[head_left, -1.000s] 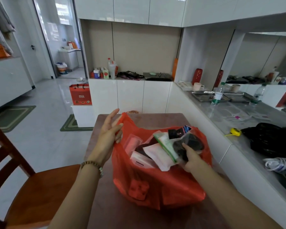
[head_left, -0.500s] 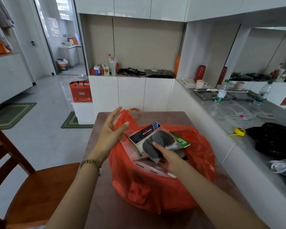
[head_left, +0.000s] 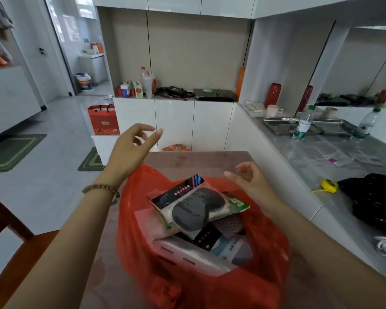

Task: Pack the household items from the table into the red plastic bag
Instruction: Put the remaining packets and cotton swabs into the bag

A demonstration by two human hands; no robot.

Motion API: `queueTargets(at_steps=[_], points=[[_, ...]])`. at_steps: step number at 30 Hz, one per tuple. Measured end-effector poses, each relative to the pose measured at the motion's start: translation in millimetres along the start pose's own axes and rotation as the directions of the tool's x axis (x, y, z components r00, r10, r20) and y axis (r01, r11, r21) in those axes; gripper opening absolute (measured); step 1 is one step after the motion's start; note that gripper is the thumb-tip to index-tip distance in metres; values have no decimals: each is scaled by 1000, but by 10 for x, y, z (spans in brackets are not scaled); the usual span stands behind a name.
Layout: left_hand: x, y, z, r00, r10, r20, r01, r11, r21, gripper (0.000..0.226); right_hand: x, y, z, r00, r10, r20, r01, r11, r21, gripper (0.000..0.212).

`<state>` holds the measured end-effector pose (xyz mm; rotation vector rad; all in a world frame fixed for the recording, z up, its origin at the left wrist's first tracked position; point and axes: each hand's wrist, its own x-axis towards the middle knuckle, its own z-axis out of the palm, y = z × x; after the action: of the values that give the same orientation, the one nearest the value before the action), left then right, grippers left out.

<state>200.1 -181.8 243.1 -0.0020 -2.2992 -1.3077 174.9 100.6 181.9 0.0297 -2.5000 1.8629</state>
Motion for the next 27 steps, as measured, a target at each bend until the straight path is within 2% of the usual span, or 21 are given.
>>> queueTargets(at_steps=[2, 4, 7, 9, 11, 13, 15, 17, 20, 22, 24, 26, 27], points=[[268, 120, 258, 977, -21, 214, 13, 999, 43, 38, 325, 18, -140, 999, -34, 1, 34, 999, -1, 38], [513, 188, 592, 904, -71, 421, 20, 992, 125, 41, 671, 131, -270, 1000, -8, 23, 8, 1000, -9, 34], [852, 45, 1180, 727, -222, 650, -21, 939, 344, 60, 1152, 394, -435, 996, 67, 52, -64, 997, -46, 33], [1036, -190, 1577, 574, -385, 723, 39, 894, 446, 73, 1429, 623, -527, 982, 178, 71, -177, 984, -18, 39], [1178, -440, 1927, 464, -504, 729, 84, 844, 530, 79, 1636, 878, -598, 946, 304, 116, -309, 951, 27, 38], [1291, -683, 2242, 392, -579, 714, 165, 808, 565, 80, 1807, 1153, -648, 888, 426, 172, -445, 892, 86, 38], [1364, -896, 2517, 344, -621, 704, 267, 784, 561, 81, 1954, 1440, -693, 826, 518, 223, -551, 825, 124, 38], [1407, -1120, 2767, 317, -653, 687, 305, 757, 578, 82, 2072, 1732, -715, 766, 569, 299, -613, 787, 73, 26], [1414, -1437, 3099, 255, -702, 664, 234, 712, 662, 85, 2177, 2159, -683, 668, 673, 318, -694, 717, -60, 40], [1389, -1582, 3288, 178, -736, 653, 194, 677, 710, 83, 2213, 2414, -630, 606, 731, 313, -754, 654, -68, 58], [1325, -1729, 3460, 101, -753, 650, 148, 657, 739, 76, 2231, 2586, -577, 560, 752, 349, -773, 625, -108, 67], [1269, -1879, 3597, 84, -744, 663, 43, 668, 743, 71, 2247, 2658, -521, 560, 740, 372, -746, 646, -161, 60], [1247, -1936, 3641, 97, -727, 680, 0, 683, 730, 73, 2262, 2684, -486, 579, 732, 359, -724, 664, -186, 55]])
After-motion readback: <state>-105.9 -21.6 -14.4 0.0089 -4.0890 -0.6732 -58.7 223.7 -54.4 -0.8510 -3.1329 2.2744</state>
